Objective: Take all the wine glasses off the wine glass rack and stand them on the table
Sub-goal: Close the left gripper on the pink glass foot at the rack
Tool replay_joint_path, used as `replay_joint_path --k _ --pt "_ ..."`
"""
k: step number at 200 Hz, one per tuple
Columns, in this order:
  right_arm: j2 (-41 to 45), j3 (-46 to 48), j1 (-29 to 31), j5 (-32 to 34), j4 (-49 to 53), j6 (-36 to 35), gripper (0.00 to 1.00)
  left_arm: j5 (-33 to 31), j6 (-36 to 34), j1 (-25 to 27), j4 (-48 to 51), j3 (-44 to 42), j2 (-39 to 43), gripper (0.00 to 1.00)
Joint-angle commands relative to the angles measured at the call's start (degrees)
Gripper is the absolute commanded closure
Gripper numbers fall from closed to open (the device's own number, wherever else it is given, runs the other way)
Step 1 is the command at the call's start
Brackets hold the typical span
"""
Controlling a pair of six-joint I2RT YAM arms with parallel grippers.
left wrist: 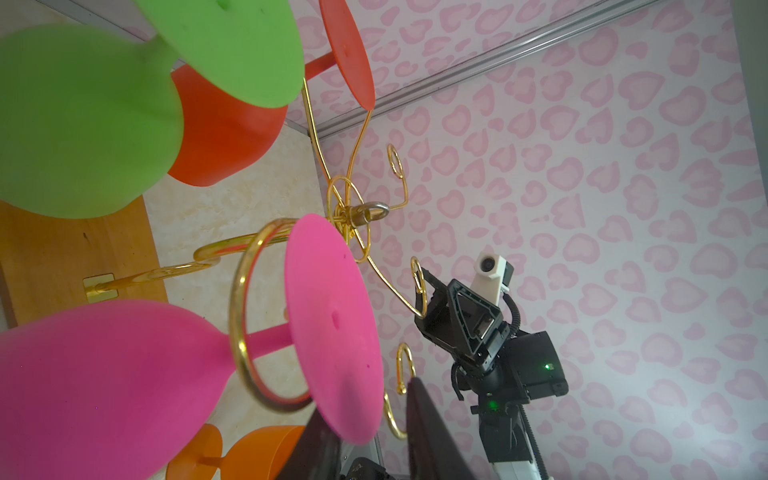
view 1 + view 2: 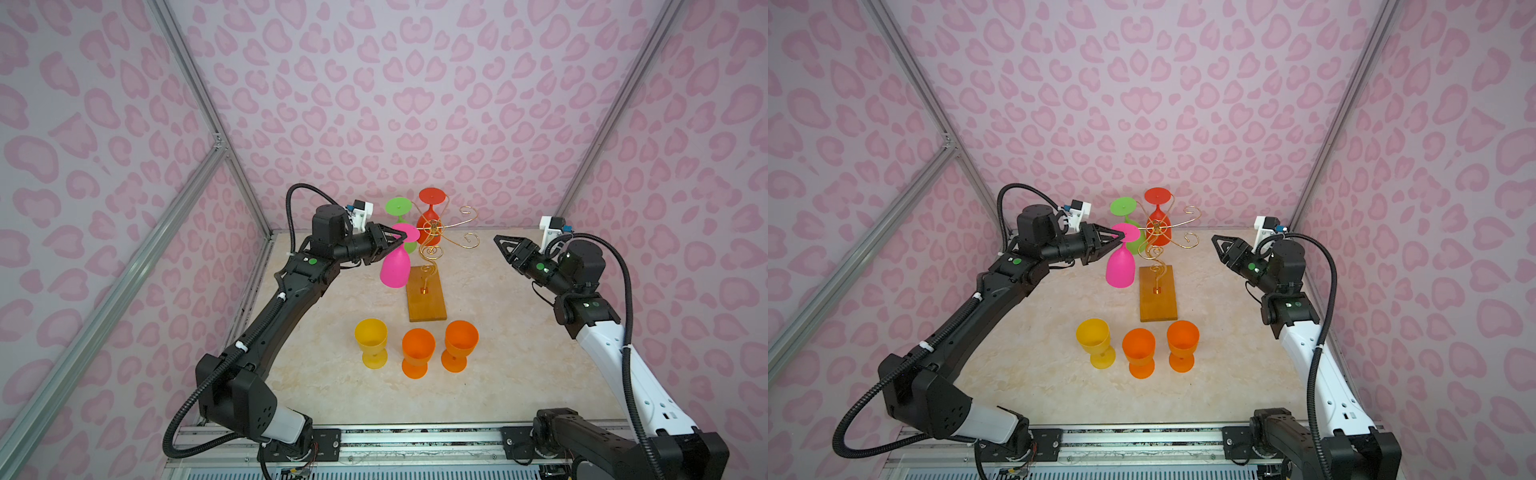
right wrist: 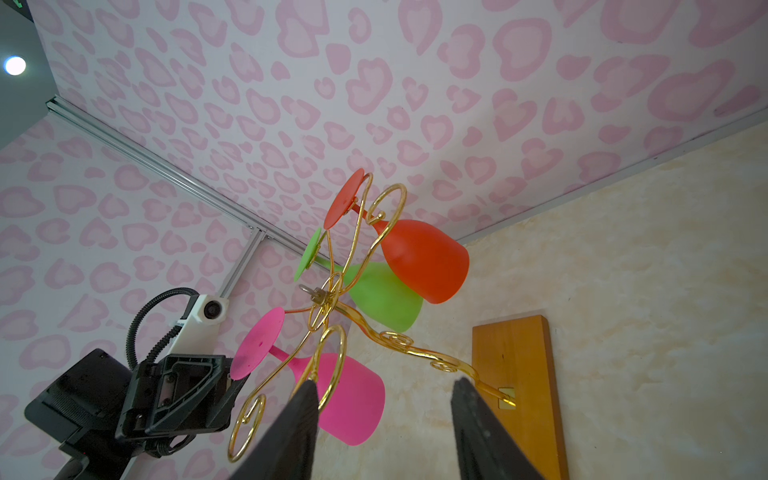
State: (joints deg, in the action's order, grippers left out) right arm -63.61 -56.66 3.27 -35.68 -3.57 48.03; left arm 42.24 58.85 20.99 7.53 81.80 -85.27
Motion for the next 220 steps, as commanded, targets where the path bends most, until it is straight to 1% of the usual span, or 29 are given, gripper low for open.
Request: replay_joint_path --k 1,26,55,84,157,220 --pt "0.2 0.4 0.1 -0.6 -1.8 0.0 0.47 1.1 1.0 -0.2 -2.9 -0.2 -0.3 0.72" --pt "0.2 0.2 0.0 -0.7 -1.9 0.1 0.47 1.5 1.5 -0.5 -2.6 -0.5 -0.4 0.74" --pt "0.2 0.1 -0.1 -0.7 -1.9 0.2 0.47 2.0 1.8 -0.6 -2.4 -1.0 -0.2 0.8" --pt "0.2 0.0 0.0 -0.7 -1.9 0.4 0.47 2.3 1.8 -0.8 -2.2 -1.2 0.1 0.84" --pt "0.0 -0.4 0.0 -0.7 -2.1 1.0 0.47 3.2 3.5 -0.8 -2.7 -1.9 1.6 0.88" --pt "0.1 0.0 -0.1 -1.0 -2.4 1.4 0.47 4.5 6.8 -1.0 -6.2 -2.9 2.7 0.94"
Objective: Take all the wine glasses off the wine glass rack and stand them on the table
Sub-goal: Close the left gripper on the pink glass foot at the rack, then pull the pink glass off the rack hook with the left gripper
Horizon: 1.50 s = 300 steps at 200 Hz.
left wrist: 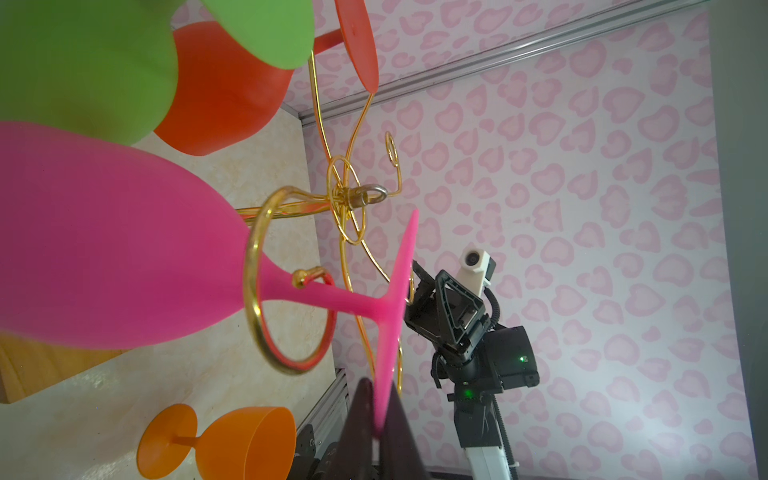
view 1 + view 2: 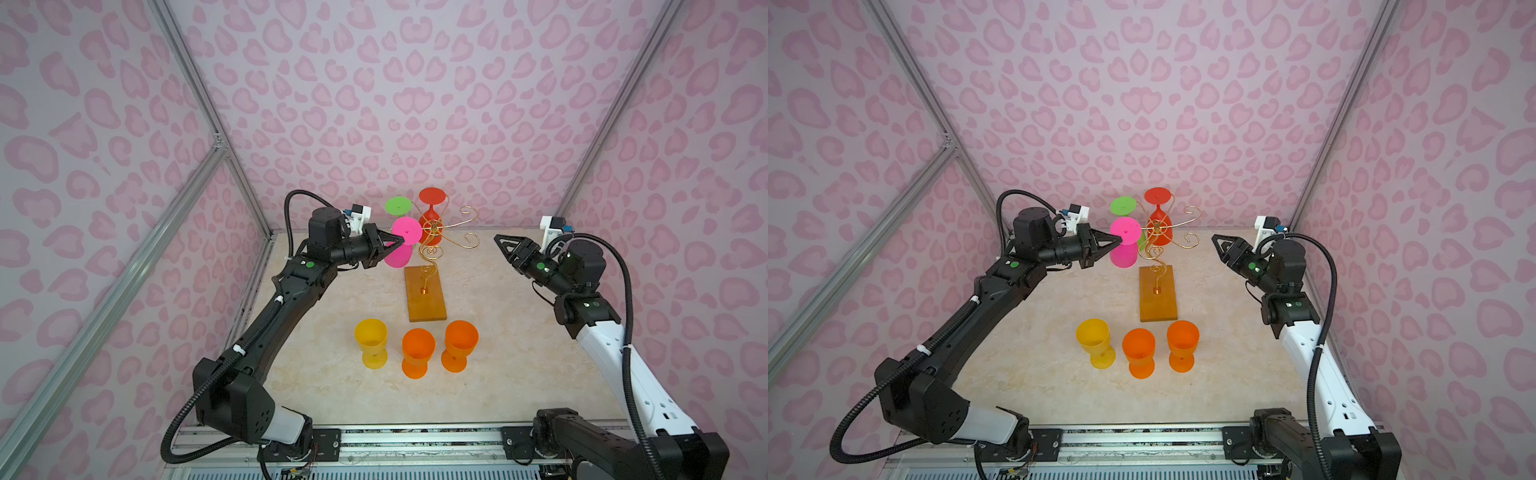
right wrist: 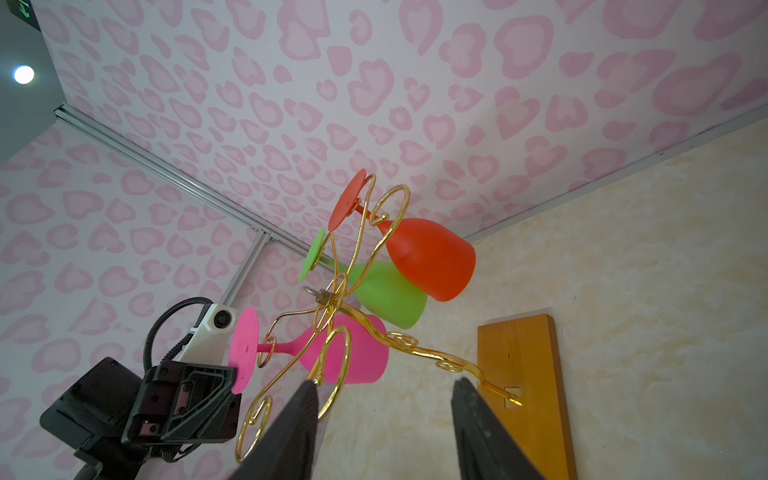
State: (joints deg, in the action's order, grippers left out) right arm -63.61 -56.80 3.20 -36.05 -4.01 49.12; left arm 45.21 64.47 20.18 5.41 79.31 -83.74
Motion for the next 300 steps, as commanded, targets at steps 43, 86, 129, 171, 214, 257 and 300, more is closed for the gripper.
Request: replay_joint_path --k 43,86,129,171,214,257,300 --pt "0.1 0.4 0.0 -0.6 -2.0 0.3 0.47 2.3 2.6 -0.5 -5.1 -1.1 1.3 0.97" --pt "0.0 0.5 -0.1 -0.8 -1.9 0.3 0.47 2.8 4.0 -0.8 -5.6 -1.9 1.8 0.97" --pt "-0.4 0.6 -0.1 -0.9 -2.2 0.6 0.47 3.2 5.3 -1.6 -5.5 -3.5 2.8 0.97" --pt "-0.2 0.9 -0.2 -1.1 -2.5 0.9 0.47 3.3 5.8 -2.3 -5.0 -3.7 3.4 0.97" --pt "0.0 1.2 -0.2 -1.0 -2.5 0.9 0.47 3.6 5.8 -3.0 -4.7 -3.7 3.7 0.98" --pt "0.1 1.3 -0.2 -1.1 -2.5 0.9 0.47 3.7 5.8 -3.5 -4.2 -2.9 3.3 0.97" --pt "0.1 1.5 -0.4 -1.0 -2.5 0.9 0.47 3.5 5.6 -3.7 -3.7 -2.8 3.8 0.97"
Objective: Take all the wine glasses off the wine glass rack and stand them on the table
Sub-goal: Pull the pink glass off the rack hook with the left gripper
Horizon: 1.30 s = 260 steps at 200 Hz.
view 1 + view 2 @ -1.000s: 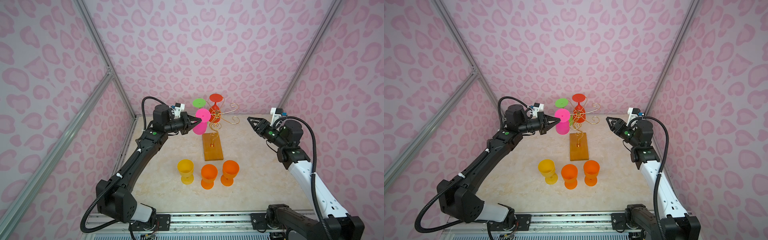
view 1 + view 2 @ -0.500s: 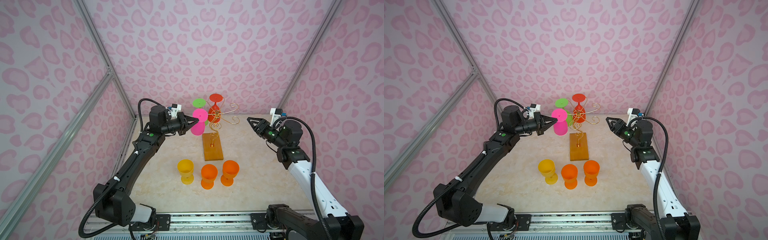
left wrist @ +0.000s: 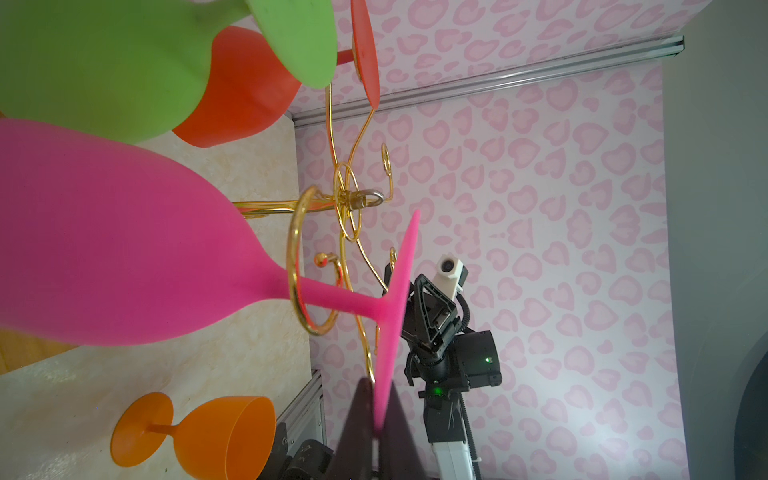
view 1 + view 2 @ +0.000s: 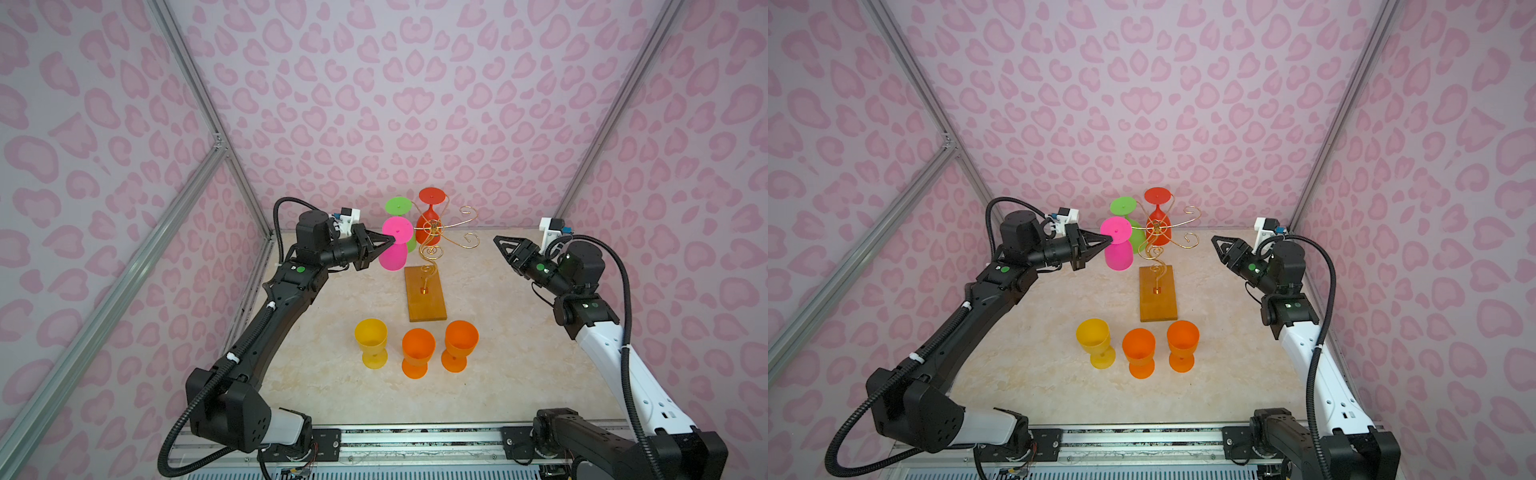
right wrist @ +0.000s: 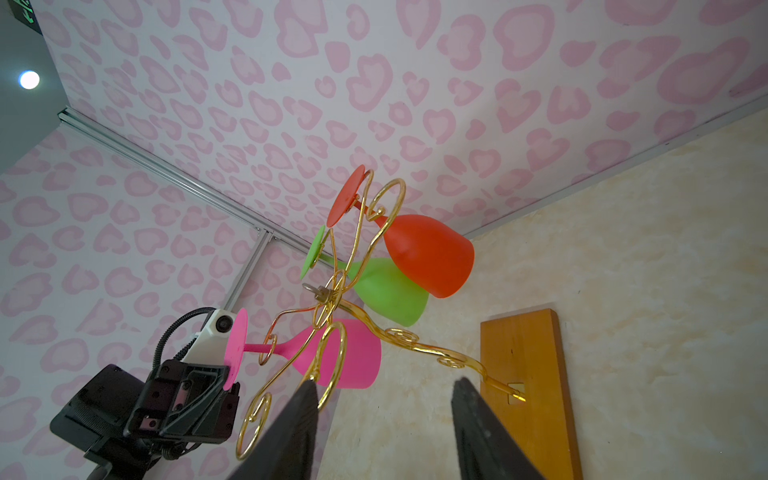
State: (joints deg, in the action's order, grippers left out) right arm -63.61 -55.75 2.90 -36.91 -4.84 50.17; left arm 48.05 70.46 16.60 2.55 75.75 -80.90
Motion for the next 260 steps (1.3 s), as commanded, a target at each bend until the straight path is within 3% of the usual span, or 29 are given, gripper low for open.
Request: replay_joint_path --k 1,260 --pt "0.1 0.4 -0.1 -0.2 -1.7 -0.1 0.47 0.7 -0.3 -0.1 -0.8 0.8 1.0 0.97" --pt "-0.5 0.8 -0.8 -0.9 -2.5 0.1 0.47 0.1 -1.2 -0.1 -0.4 6.1 -4.9 0.97"
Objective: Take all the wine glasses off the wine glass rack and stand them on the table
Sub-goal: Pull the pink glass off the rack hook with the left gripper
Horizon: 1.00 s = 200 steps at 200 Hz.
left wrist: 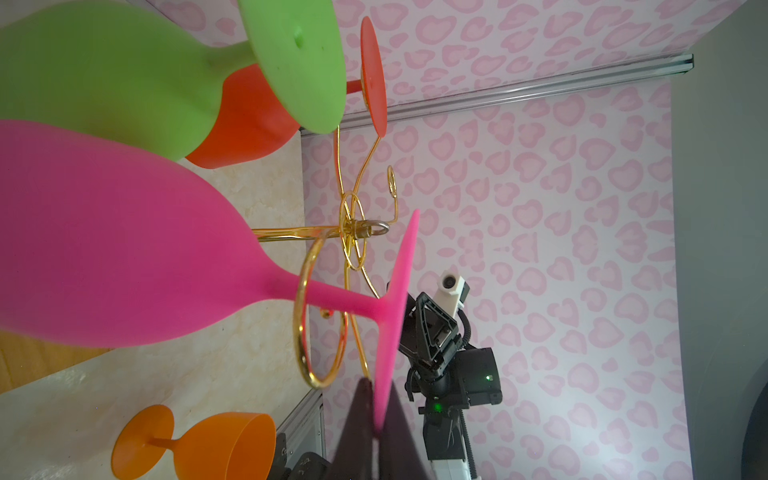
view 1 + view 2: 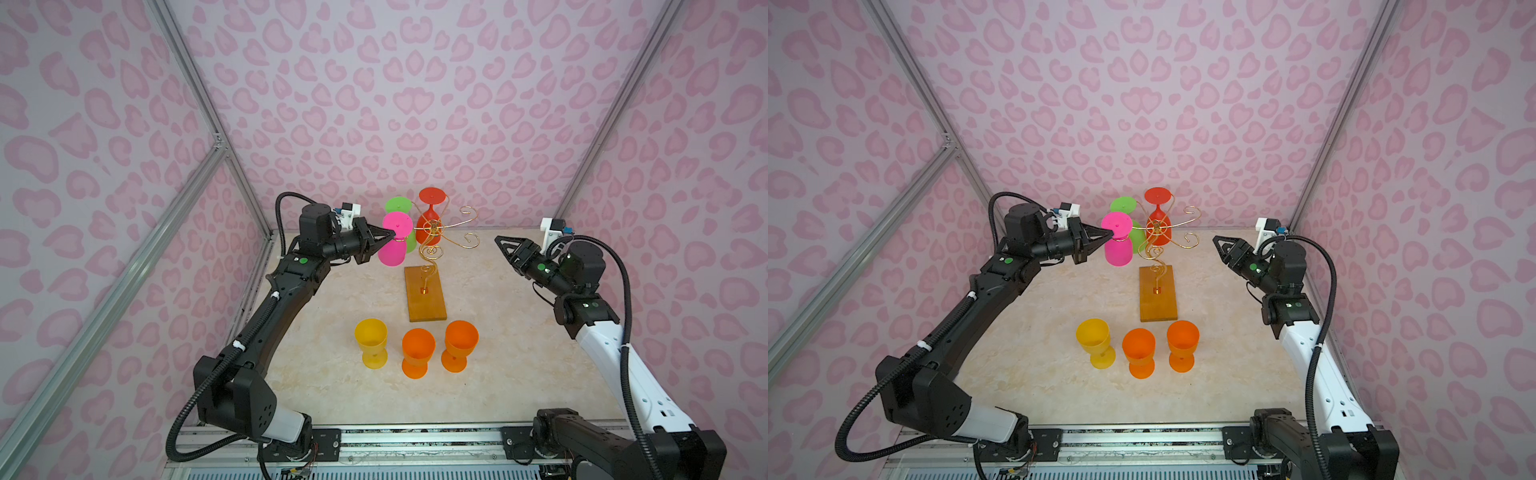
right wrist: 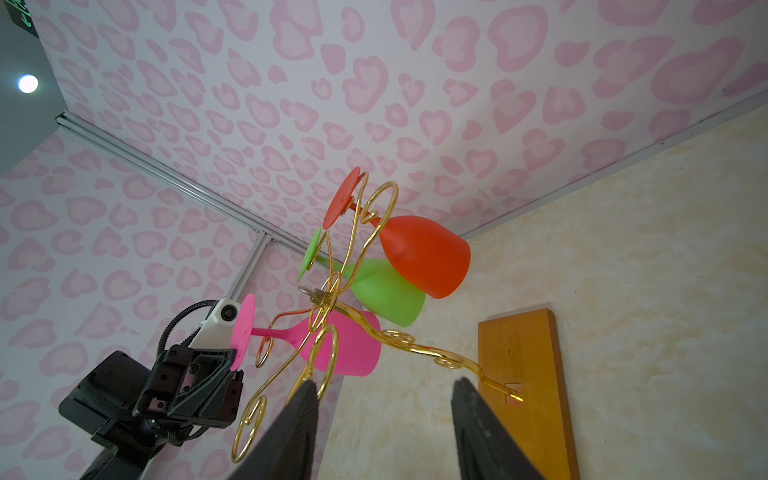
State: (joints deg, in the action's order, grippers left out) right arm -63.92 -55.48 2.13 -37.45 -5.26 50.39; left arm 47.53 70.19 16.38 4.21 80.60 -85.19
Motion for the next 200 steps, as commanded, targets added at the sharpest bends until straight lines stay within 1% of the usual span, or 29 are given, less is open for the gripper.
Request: replay_joint_path --k 1,93,127,200 --pt "-0.2 0.6 0.0 -0.3 -2.1 -0.1 0.47 0.6 -0.9 0.1 -2.1 1.3 -0.7 0.97" --pt "0.0 1.0 0.0 -0.4 -2.6 0.3 0.47 0.9 -2.3 3.5 -1.3 1.4 -1.2 0.97" --pt "0.3 1.3 -0.1 -0.4 -2.5 0.4 0.48 0.9 -3.7 4.4 0.0 1.8 -1.4 0.97" --pt "0.9 1.5 0.0 -0.3 -2.3 0.2 0.48 -0.2 -5.6 5.8 2.4 -1.1 2.1 0.97"
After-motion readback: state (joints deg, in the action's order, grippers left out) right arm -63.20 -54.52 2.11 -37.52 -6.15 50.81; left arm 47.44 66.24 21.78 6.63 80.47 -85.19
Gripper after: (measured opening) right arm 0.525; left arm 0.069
